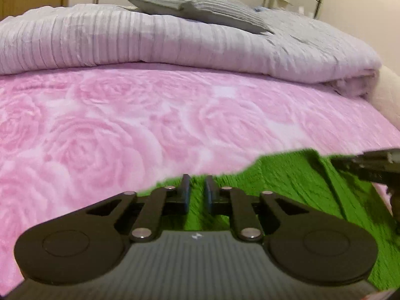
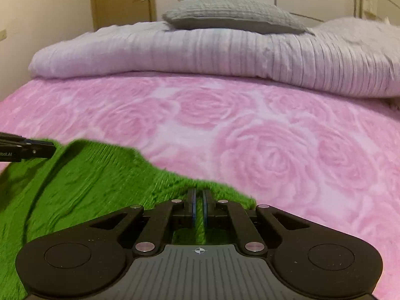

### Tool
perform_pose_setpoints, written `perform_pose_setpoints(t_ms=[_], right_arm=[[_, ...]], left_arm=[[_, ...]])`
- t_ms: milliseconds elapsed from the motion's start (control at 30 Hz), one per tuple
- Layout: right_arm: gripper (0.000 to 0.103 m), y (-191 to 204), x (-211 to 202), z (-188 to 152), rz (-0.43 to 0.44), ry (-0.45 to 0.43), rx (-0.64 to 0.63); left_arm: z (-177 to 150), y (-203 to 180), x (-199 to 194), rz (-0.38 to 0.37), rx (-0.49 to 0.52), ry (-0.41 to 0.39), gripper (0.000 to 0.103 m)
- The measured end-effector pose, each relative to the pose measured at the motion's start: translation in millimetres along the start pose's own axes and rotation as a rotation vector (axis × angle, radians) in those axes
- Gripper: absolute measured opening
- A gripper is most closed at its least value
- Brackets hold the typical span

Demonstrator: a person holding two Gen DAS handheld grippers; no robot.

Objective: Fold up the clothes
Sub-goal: 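Grasp the hem with the left gripper while the right gripper smooths the sweater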

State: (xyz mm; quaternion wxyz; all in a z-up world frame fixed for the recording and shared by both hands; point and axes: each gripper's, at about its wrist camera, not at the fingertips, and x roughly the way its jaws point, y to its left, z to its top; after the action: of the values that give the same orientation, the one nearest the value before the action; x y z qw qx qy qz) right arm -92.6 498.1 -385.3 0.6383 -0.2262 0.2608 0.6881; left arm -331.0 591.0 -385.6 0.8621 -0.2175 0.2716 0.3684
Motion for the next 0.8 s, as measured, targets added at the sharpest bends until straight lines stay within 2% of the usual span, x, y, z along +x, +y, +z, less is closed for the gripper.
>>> perform_pose_setpoints(t_ms=[100, 200, 300, 400, 467, 533, 600, 800], right_arm=[[0.003, -12, 0, 4, 0.033, 0.007, 0.082], [0.003, -17, -22, 6, 0.03, 0.032, 0.138], [0.003, 3, -75, -6, -0.018, 0.079, 0.06], [0.003, 26, -131, -48, -0.028, 0.113, -0.021], [0.003, 41, -167, -83, -0.047, 0.108, -0.061], [0.003, 54, -200, -121, -0.074, 0.125, -0.078], [0.003, 62, -235, -159, -0.127, 0.124, -0.073], [0.005, 71, -322, -231, -0.2, 0.196, 0.049]], left_arm=[[7, 6, -7, 0.024, -0.051, -0.002, 0.011], [4, 9, -41, 0.034, -0.049, -0.005, 0.013], [-21, 4, -94, 0.053, 0.011, 0.022, 0.014], [-66, -6, -153, -0.028, 0.022, 0.057, 0.015], [-101, -16, -186, -0.053, 0.034, 0.091, 0.016], [-138, -27, -213, -0.024, 0.06, 0.132, 0.016], [-170, -34, -247, 0.03, 0.067, 0.099, 0.016], [-233, -37, -337, 0.155, -0.117, 0.132, 0.018]])
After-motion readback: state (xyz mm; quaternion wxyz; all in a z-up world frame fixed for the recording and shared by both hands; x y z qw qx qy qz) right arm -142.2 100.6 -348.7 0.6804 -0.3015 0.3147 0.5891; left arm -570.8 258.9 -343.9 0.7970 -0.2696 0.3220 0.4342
